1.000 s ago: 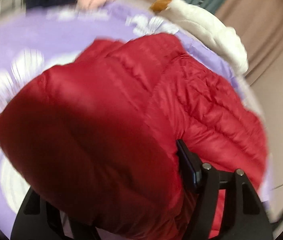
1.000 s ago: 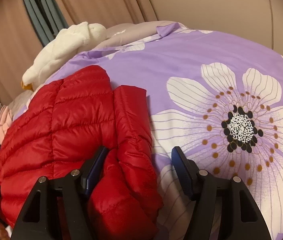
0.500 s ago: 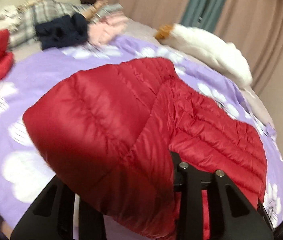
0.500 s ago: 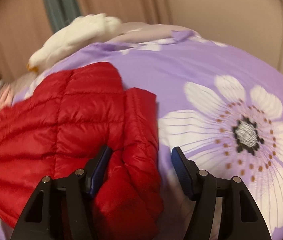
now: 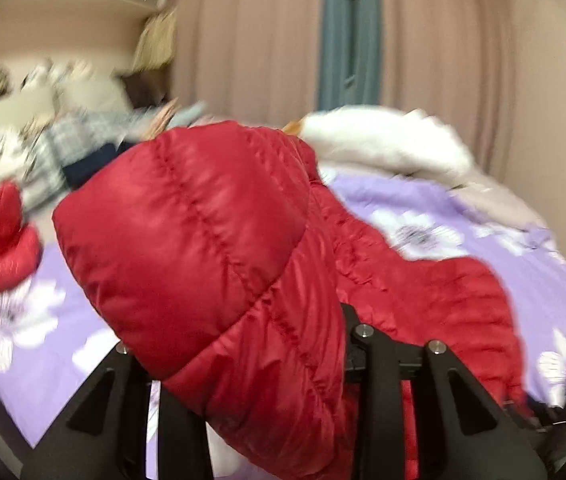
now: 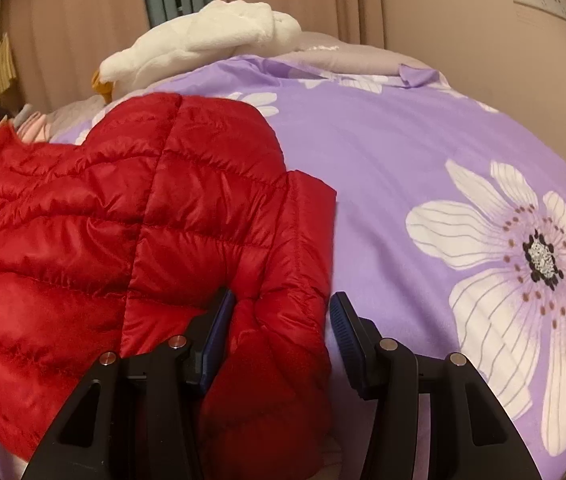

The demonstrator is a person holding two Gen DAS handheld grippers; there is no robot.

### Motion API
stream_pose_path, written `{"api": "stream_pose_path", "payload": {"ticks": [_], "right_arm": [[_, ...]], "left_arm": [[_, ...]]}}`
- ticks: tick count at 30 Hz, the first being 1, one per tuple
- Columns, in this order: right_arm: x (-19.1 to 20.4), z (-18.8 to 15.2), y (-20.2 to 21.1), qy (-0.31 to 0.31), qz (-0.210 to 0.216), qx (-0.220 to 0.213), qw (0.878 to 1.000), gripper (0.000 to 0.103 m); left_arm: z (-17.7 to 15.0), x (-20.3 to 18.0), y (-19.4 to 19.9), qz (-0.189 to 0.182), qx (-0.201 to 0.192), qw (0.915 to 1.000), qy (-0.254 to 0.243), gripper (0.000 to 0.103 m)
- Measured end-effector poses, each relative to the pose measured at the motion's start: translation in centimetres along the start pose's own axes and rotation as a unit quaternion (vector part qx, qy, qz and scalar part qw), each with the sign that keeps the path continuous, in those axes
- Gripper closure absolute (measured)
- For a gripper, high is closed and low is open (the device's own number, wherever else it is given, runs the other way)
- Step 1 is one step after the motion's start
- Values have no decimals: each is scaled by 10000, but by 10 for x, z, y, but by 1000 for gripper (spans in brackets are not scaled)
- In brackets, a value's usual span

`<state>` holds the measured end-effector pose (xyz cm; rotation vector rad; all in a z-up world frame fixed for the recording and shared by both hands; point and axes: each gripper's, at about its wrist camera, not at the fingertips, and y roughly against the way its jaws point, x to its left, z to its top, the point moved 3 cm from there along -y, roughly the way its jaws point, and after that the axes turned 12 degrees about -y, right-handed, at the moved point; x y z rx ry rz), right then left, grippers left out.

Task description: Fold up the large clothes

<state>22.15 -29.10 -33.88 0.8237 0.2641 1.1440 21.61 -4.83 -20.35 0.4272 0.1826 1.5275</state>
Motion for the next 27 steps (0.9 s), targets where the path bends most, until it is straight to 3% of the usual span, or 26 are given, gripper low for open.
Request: {"api": "stream_pose_path", "payload": {"ticks": [5,11,15,20,27], "right_arm": [[10,-4,2,196,-234,-38,9995,51],[-6,0,2,-264,242,118,9993,51],[-29,9,12,-673,657,187,9954,50],[-78,28,45,-1224,266,-188,9920,50],[-120,41,79,-1517,-217,-615,9863,50]], "left_arm": [[26,-31,26,-905,-305,9954,-24,65],[9,-81,31,-1411,-105,9886,-510,64],[-4,-103,32,-1570,-43,9828,-971,63],[-4,-114,23,-1828,220,9791,-861,57],[-15,-153,13,-1769,538,9785,-916,51]]}}
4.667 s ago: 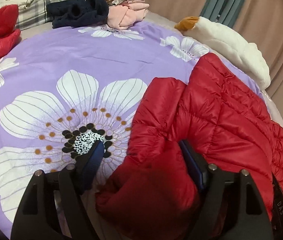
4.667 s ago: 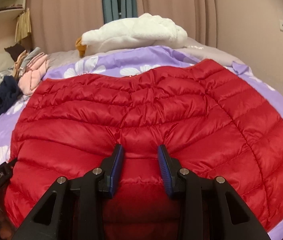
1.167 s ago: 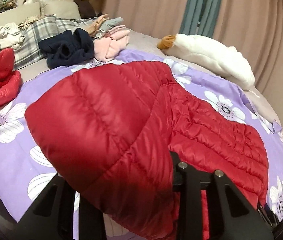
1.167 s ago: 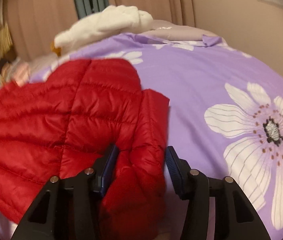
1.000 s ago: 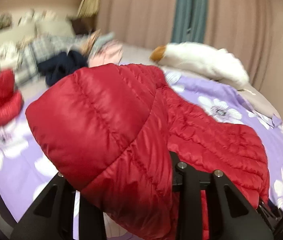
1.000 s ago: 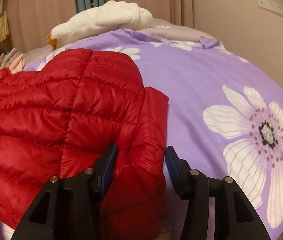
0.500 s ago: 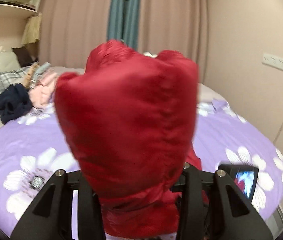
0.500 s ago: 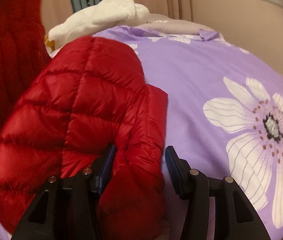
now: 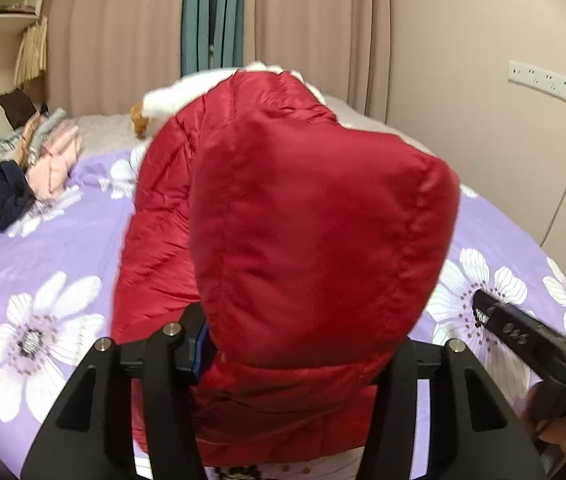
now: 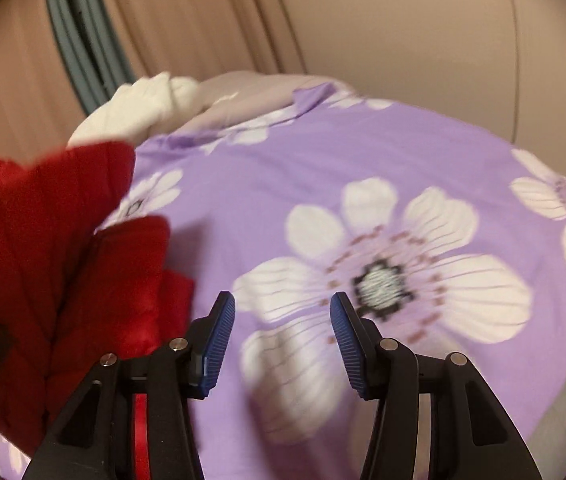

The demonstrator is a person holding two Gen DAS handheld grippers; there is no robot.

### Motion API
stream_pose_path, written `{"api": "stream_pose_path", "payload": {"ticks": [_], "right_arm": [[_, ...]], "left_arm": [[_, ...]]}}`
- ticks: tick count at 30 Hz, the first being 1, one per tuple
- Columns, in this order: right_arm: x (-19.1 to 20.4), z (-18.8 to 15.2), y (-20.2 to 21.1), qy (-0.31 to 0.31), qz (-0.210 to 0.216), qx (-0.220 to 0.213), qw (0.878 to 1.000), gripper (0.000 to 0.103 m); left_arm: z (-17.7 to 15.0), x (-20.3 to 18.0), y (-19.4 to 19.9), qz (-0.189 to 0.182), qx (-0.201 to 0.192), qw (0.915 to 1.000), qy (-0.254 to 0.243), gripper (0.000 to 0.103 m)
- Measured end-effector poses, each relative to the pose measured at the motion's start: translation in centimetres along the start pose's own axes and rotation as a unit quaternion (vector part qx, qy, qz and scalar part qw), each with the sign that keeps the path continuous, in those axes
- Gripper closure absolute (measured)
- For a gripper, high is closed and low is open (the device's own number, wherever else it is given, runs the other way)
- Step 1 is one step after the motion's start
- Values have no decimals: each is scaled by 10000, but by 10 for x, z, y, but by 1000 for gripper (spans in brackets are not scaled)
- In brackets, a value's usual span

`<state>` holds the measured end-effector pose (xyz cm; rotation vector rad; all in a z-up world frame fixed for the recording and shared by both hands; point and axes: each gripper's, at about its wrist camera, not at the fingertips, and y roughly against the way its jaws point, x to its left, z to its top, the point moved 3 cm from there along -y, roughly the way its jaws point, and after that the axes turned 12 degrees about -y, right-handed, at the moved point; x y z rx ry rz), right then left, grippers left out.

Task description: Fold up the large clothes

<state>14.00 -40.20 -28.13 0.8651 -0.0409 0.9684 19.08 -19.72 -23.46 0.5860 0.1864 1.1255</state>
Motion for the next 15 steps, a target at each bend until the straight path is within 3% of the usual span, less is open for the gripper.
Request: {"api": "stream_pose_path", "payload": {"ticks": [4,10,15], "right_arm": [[-4,-1,4,261,-247,-184,9992,50],[-10,8,6,325,-455,-348,9978,51],[-20,12,15,338,-718,-554,9953,51]], "left_arm": [[-7,-22,-30,-84,577,9982,-161,47],[-13,-40,-63,385,985,9929,-550,38],[-17,-45,-72,361,1041,9921,-606,35]]}}
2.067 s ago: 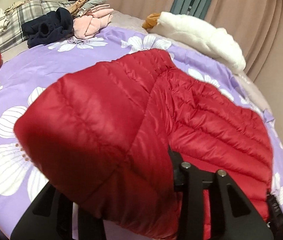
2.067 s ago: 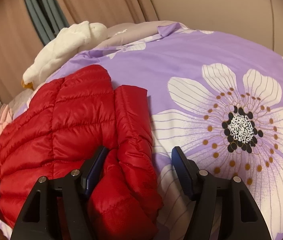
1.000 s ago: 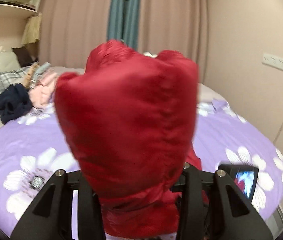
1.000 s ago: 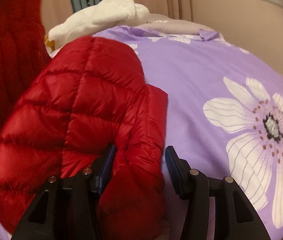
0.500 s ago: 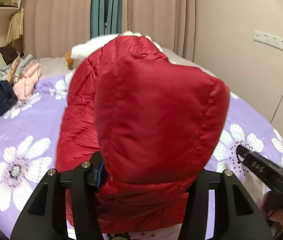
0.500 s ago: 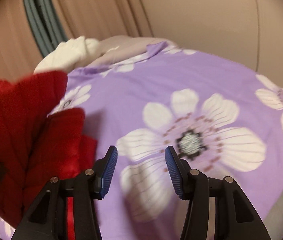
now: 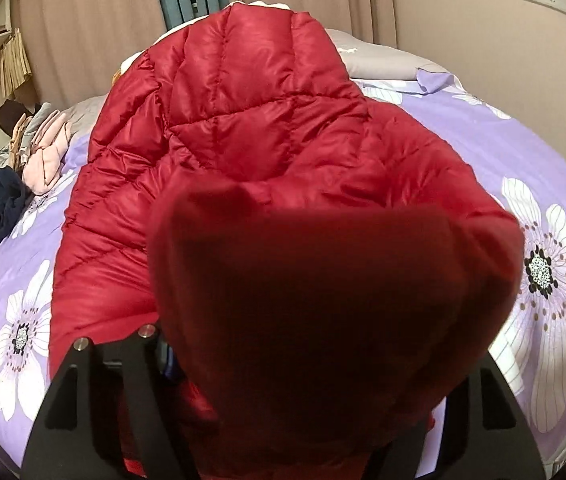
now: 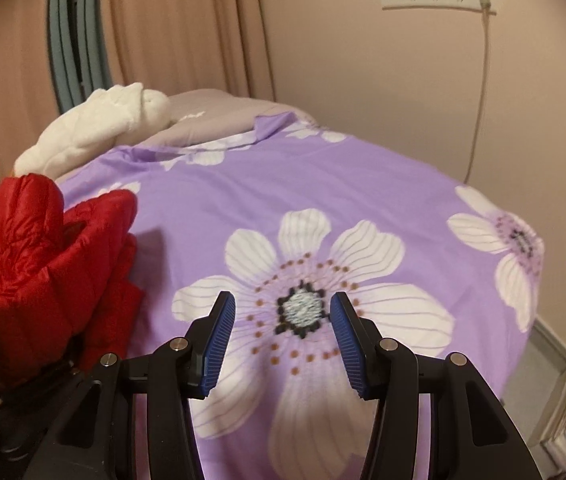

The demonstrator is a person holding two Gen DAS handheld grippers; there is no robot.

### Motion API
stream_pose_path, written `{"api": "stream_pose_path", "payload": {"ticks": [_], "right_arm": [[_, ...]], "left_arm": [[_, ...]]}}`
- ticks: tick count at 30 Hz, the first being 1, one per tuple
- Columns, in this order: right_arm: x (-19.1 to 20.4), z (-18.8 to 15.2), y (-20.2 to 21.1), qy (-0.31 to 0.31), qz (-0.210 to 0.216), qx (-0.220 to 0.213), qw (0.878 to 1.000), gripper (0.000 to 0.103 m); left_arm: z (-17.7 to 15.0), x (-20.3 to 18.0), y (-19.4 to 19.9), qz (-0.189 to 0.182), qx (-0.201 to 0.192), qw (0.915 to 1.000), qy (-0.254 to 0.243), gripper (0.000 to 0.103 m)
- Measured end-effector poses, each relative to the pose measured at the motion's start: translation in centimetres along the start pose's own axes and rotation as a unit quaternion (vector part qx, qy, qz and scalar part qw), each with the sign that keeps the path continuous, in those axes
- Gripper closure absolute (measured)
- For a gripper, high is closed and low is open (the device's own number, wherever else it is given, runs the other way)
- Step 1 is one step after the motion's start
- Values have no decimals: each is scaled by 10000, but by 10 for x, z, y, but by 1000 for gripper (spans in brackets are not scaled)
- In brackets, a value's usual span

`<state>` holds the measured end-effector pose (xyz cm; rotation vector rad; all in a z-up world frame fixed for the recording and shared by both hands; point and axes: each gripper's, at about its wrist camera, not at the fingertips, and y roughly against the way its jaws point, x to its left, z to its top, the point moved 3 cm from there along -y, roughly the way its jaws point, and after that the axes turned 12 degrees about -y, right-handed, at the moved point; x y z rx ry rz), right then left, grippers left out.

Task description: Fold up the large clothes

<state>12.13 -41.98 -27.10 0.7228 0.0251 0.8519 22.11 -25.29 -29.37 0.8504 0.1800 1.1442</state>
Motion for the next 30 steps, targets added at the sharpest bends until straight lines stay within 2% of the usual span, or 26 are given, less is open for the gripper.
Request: {"api": "stream_pose_path", "payload": {"ticks": [3,7,9,11,13,16,21,23,27,30], "right_arm": [[-5,0,0,-111,-13,57,9999,51],[-7,1,4,-53,-72,90,9999,51],[-7,4,8,-52,-67,46,10000,51],[-9,8,14,-206,-18,1,9998,51],[-10,13,20,-396,68,-1,9992,51],[-7,16,28,-442,157,-9,9989,51],[8,16,40,-539,417,25,9977,50],[18,15,45,-465,463,-13,9978,50],[36,13,54,-327,629,-18,9975,50],[54,12,66,-197,819,-91,9964,50]], "left_arm": [[-2,0,-4,-68,-12,9999,-120,33],[2,7,1,-445,163,9978,-465,31],[3,19,17,-844,64,9961,-265,29],[1,27,33,-1092,-19,9940,47,27],[-2,36,50,-1195,-95,9925,230,27],[-8,46,82,-1233,-286,9919,122,27],[-21,72,145,-1817,-938,9776,493,23],[-26,88,157,-1696,-1044,9775,688,23],[-33,123,152,-727,-893,9871,1116,35],[-45,147,144,-643,-760,9830,1544,38]]}}
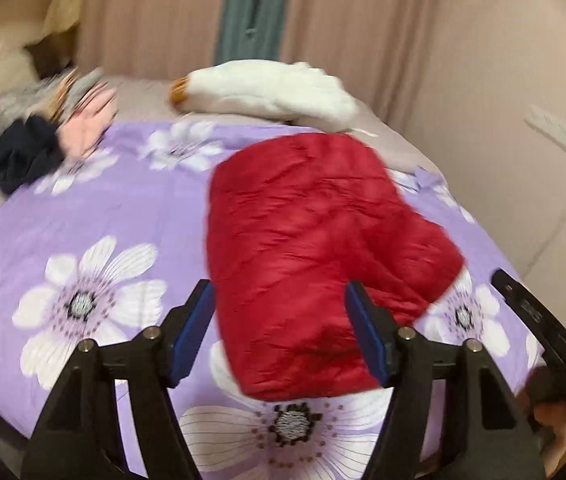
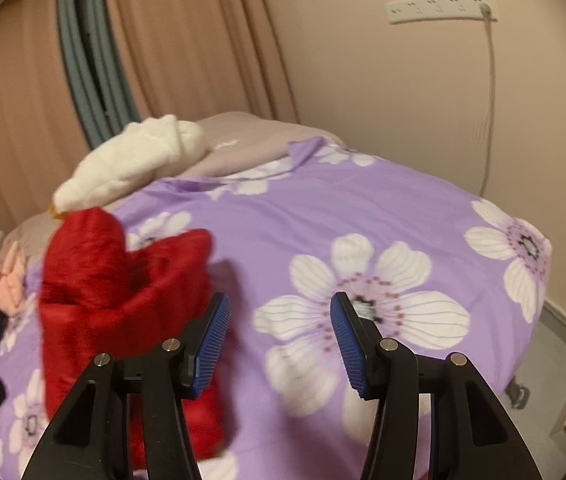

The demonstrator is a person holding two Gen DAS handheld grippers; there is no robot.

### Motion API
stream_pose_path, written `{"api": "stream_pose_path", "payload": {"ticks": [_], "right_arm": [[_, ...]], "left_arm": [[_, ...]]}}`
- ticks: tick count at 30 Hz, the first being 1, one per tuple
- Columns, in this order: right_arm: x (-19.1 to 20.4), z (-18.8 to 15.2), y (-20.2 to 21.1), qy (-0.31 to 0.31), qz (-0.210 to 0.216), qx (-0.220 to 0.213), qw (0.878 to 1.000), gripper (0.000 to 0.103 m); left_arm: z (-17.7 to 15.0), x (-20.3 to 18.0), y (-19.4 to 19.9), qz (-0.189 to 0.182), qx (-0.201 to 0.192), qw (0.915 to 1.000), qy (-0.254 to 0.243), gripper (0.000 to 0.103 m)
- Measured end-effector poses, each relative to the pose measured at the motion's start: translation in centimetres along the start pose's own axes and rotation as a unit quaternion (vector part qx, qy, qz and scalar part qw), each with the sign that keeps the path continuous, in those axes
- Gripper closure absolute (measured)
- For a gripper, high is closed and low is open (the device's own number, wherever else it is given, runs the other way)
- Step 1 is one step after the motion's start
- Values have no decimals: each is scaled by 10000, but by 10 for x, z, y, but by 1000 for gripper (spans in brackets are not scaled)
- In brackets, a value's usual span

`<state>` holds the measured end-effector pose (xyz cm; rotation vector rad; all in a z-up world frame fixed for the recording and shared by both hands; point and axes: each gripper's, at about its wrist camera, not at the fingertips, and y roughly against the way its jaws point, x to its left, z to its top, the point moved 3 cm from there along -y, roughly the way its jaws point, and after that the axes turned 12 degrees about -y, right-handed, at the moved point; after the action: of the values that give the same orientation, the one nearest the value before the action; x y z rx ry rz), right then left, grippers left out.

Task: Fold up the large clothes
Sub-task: 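Lower the jacket bundle onto the duvet and press it with both grippers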

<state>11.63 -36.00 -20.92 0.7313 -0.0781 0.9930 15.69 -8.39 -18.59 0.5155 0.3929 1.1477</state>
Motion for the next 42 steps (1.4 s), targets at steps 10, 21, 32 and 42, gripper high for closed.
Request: {"api": "stream_pose_path", "payload": {"ticks": [10,21,32,42], "right_arm": [[59,1,15,409,526,-108,9977,50],[133,5,-19,806,842,149,9931,50],[120,-28,-119,703,378,781,9937,49],[97,-60,-152,831,355,176,9958,38]], "left_arm": [[3,56,-10,676,-172,9958,599,43],[35,81,-57,976,-258,9897,1015,49],[12,67,-190,794,295,9874,1338,48],[7,55,-213,1156,111,9853,1250,41]]}}
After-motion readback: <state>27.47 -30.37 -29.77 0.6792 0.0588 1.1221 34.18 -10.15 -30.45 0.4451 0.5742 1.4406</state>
